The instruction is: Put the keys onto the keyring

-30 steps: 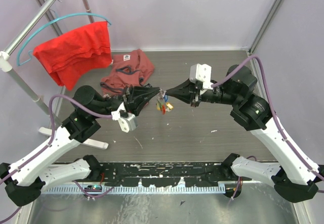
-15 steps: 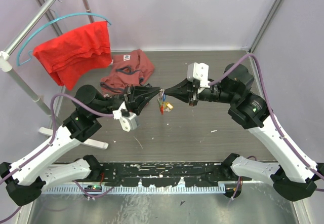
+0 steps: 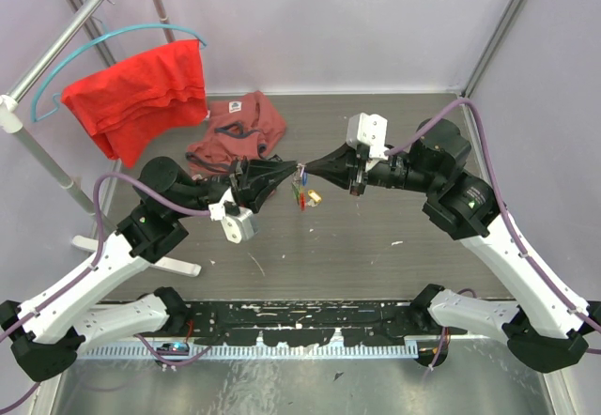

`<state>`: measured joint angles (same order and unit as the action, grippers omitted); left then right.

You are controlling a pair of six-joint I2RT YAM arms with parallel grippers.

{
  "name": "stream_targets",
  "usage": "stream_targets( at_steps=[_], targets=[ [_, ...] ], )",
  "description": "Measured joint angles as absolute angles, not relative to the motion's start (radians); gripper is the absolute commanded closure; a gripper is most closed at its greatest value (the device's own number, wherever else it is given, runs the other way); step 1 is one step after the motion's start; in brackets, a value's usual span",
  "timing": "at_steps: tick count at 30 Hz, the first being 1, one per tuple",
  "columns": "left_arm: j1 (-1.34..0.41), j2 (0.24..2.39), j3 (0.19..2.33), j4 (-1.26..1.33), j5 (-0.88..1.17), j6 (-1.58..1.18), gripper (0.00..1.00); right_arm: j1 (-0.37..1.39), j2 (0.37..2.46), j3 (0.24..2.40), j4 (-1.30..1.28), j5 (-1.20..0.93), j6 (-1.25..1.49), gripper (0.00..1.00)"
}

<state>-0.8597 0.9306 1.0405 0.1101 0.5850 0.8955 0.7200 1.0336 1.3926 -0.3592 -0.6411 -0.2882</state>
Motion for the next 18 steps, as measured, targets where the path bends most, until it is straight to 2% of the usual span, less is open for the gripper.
stream_targets(
  at_steps=[18],
  targets=[
    [-0.859,0.931,1.04,0.113,0.585,0.892,1.0,0.721,1.018,1.375,-0.359,-0.579,-0.282,0.99]
  ],
)
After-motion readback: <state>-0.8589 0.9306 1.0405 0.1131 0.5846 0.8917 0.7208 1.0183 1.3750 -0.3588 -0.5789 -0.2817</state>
